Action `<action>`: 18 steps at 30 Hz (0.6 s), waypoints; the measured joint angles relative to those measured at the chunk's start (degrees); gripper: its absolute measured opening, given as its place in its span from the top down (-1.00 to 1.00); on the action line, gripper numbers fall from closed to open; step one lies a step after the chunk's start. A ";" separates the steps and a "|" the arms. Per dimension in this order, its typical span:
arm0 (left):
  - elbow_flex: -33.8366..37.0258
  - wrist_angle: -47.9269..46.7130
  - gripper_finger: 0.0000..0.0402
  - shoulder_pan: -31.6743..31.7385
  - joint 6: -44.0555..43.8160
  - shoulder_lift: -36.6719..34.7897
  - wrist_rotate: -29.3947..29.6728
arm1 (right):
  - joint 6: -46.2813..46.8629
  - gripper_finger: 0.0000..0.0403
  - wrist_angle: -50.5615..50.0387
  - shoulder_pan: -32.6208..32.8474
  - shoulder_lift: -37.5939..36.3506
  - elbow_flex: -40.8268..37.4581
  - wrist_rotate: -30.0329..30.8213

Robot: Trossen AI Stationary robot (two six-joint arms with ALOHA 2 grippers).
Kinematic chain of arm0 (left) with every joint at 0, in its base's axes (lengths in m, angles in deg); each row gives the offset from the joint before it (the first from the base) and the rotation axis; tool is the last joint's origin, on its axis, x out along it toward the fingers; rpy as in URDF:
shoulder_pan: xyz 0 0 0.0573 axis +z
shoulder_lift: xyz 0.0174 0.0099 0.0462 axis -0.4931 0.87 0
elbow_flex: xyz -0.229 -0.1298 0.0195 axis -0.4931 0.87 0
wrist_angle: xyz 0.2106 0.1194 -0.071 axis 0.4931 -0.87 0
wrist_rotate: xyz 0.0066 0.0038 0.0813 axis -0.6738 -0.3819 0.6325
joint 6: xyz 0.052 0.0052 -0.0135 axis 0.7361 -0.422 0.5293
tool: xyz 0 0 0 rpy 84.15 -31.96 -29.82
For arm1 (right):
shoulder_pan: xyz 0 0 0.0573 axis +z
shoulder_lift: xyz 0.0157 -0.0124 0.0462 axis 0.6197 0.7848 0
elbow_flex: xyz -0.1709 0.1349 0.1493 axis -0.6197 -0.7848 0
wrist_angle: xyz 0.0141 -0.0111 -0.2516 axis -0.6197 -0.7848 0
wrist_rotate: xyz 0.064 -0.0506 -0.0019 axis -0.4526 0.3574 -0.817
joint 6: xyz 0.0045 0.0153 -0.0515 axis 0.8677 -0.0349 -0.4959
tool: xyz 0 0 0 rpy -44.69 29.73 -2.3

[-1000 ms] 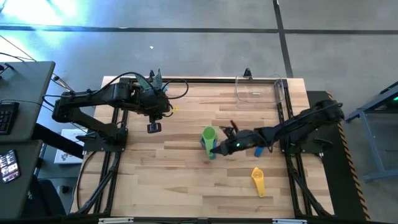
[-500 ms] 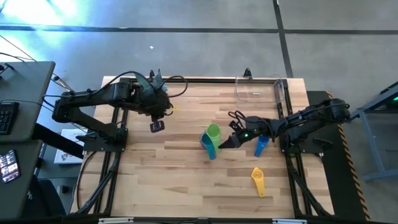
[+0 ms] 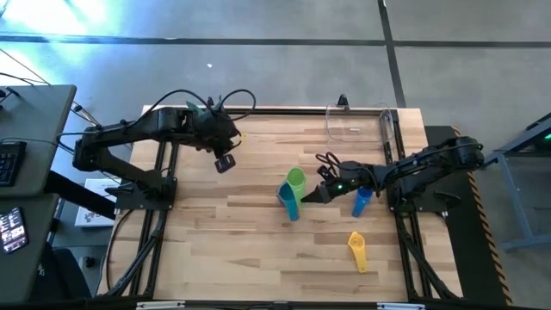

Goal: Nest measuring cups in basket
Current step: Stack the green measuring cup on top of the light blue measuring cup

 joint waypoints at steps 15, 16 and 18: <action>0.00 0.27 0.77 1.83 2.08 0.00 0.02 | 2.02 0.99 -1.32 4.75 0.34 2.23 7.04; 0.00 0.29 0.77 1.83 2.39 0.00 0.02 | 2.14 0.99 -1.75 4.75 0.81 2.23 7.12; 0.00 0.27 0.77 1.83 2.43 0.00 0.01 | 2.32 0.99 -1.48 4.59 2.00 2.21 6.82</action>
